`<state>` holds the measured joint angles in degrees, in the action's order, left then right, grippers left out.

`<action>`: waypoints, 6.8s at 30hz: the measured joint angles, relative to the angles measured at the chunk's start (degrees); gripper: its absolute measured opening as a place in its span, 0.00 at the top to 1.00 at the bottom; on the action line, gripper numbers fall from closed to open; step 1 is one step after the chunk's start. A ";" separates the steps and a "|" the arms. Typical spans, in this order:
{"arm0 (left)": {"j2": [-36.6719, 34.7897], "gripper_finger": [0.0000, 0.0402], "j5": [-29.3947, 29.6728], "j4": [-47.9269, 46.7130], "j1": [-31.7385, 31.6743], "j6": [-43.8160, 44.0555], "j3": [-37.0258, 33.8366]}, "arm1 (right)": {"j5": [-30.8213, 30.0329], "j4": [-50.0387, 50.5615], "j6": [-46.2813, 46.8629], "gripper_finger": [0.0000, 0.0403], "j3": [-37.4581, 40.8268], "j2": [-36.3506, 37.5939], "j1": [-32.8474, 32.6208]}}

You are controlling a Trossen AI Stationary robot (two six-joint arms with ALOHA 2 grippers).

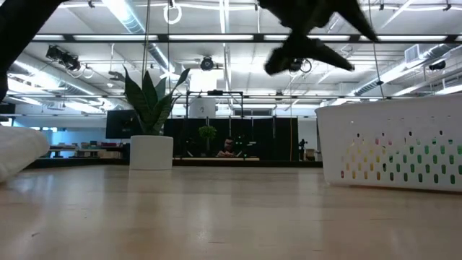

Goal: Pick and placing Produce into tupperware
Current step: Return to Home Position

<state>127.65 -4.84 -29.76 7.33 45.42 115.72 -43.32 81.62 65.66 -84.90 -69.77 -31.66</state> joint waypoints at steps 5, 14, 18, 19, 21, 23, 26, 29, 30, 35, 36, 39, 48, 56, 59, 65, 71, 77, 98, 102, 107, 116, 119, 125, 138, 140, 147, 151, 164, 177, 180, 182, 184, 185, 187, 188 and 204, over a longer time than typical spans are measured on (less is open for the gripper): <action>-8.70 0.57 -3.16 -16.59 -1.17 -4.69 -0.04 | 6.53 2.66 -0.79 0.59 0.00 1.70 -0.86; -26.63 0.65 15.65 -49.70 0.01 -9.05 0.04 | 4.36 8.37 0.07 0.59 0.00 7.91 -2.53; -34.36 0.68 20.96 -60.34 0.92 -9.32 -0.24 | 2.17 8.37 -0.43 0.59 0.00 12.28 -3.54; -36.34 0.68 22.18 -60.07 1.07 -10.32 -0.51 | 1.69 8.37 -1.03 0.59 0.00 13.53 -3.54; -41.98 0.69 22.84 -59.55 0.99 -15.73 -1.08 | 1.15 8.39 -2.25 0.59 0.00 16.11 -3.54; -46.24 0.70 24.17 -59.28 0.79 -19.08 -0.70 | -0.16 8.40 -2.83 0.59 0.00 18.53 -3.53; -52.10 0.71 26.43 -60.12 0.73 -18.78 -0.87 | -3.29 8.48 -3.82 0.59 0.02 21.85 -3.52; -57.70 0.72 28.32 -60.15 0.57 -17.52 -0.98 | -7.26 5.40 -3.98 0.59 2.20 24.53 -3.50; -59.56 0.72 28.76 -60.32 0.57 -17.22 -0.98 | -7.13 2.94 -4.33 0.59 3.67 25.21 -3.52; -65.27 0.71 29.40 -59.98 0.60 -16.33 -0.91 | -3.29 -14.87 -6.87 0.59 16.88 27.68 -3.54; -66.14 0.71 29.34 -59.63 0.60 -17.16 -0.99 | -4.12 -19.24 -7.90 0.59 20.35 28.23 -3.52; -68.21 0.71 29.28 -53.62 0.62 -22.51 -3.34 | -10.02 -34.31 -12.03 0.59 30.55 29.71 -3.19; -81.11 0.71 29.23 -37.01 0.62 -32.83 -22.49 | -8.76 -60.92 -26.13 0.59 47.59 40.90 2.87; -96.55 0.69 27.88 -10.83 0.62 -35.92 -44.49 | 12.42 -85.21 -44.97 0.59 55.86 48.34 13.61; -100.91 0.70 26.47 -4.60 0.62 -35.36 -52.68 | 17.47 -85.32 -43.73 0.59 58.04 47.74 18.09; -107.88 0.71 26.40 11.72 0.62 -32.25 -70.58 | 28.45 -96.94 -44.49 0.59 64.85 47.62 25.78; -113.55 0.70 26.45 22.33 0.58 -32.82 -82.84 | 35.65 -101.63 -39.74 0.59 70.69 47.69 31.27; -119.00 0.68 26.78 25.66 -0.19 -33.10 -89.13 | 36.02 -103.22 -38.80 0.59 73.22 47.77 32.48; -127.40 0.67 28.19 33.99 -5.76 -28.71 -105.21 | 36.75 -102.88 -42.35 0.59 73.22 47.79 32.52; -127.39 0.66 28.19 41.46 -6.40 -28.01 -110.71 | 36.75 -101.77 -42.32 0.59 73.22 47.79 32.52; -127.37 0.65 28.21 46.68 -6.42 -28.01 -115.24 | 36.75 -99.89 -41.41 0.59 73.22 47.68 32.52; -127.31 0.67 28.17 44.54 -6.42 -28.10 -115.19 | 36.75 -92.46 -39.41 0.59 73.22 47.59 32.52; -127.31 0.66 28.15 43.97 -6.42 -28.06 -115.17 | 36.76 -88.87 -38.23 0.59 73.22 47.62 32.52; -127.31 0.64 28.16 42.80 -6.42 -28.04 -115.19 | 38.93 -81.49 -35.44 0.59 73.22 47.81 32.50; -127.31 0.64 28.15 42.76 -6.42 -28.08 -115.19 | 49.08 -87.06 -42.13 0.59 73.22 52.34 32.50; -127.31 0.65 28.15 42.76 -6.42 -28.08 -115.19 | 49.29 -87.56 -42.11 0.59 73.22 52.89 32.50; -127.31 0.65 28.17 42.76 -6.42 -28.10 -115.19 | 49.79 -89.70 -43.47 0.59 73.22 53.60 32.50; -127.31 0.63 28.16 42.76 -6.42 -28.10 -115.19 | 49.84 -91.56 -42.81 0.59 75.18 53.73 32.50; -127.31 0.64 28.15 42.74 -6.42 -28.12 -115.19 | 53.25 -101.61 -40.47 0.59 82.71 53.66 32.26; -127.31 0.64 28.15 42.76 -6.42 -28.10 -115.21 | 42.04 -82.44 -33.75 0.59 84.00 52.73 32.28; -127.30 0.63 28.15 42.75 -6.42 -28.12 -115.21 | 42.04 -82.34 -33.78 0.59 84.00 52.62 32.26; -127.31 0.62 28.16 42.76 -6.42 -28.08 -115.21 | 42.04 -82.29 -33.78 0.59 83.97 52.62 32.26; -127.29 0.62 28.15 42.73 -6.42 -28.11 -115.21 | 42.02 -82.26 -33.78 0.59 83.97 52.62 32.26; -127.29 0.62 28.15 42.76 -6.42 -28.12 -115.21 | 42.02 -82.25 -33.81 0.59 83.97 52.62 32.26; -127.31 0.62 28.15 42.73 -6.42 -28.08 -115.21 | 42.00 -82.18 -33.81 0.59 83.97 52.62 32.26; -127.30 0.62 28.15 42.75 -6.42 -28.10 -115.21 | 42.00 -82.16 -33.83 0.59 83.95 52.62 32.26; -127.30 0.64 28.15 42.75 -6.41 -28.10 -115.21 | 41.86 -82.07 -33.87 0.59 83.91 52.62 32.26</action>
<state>0.35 23.31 12.99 0.92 17.32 0.51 -1.46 -0.45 31.79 -0.99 -17.15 0.60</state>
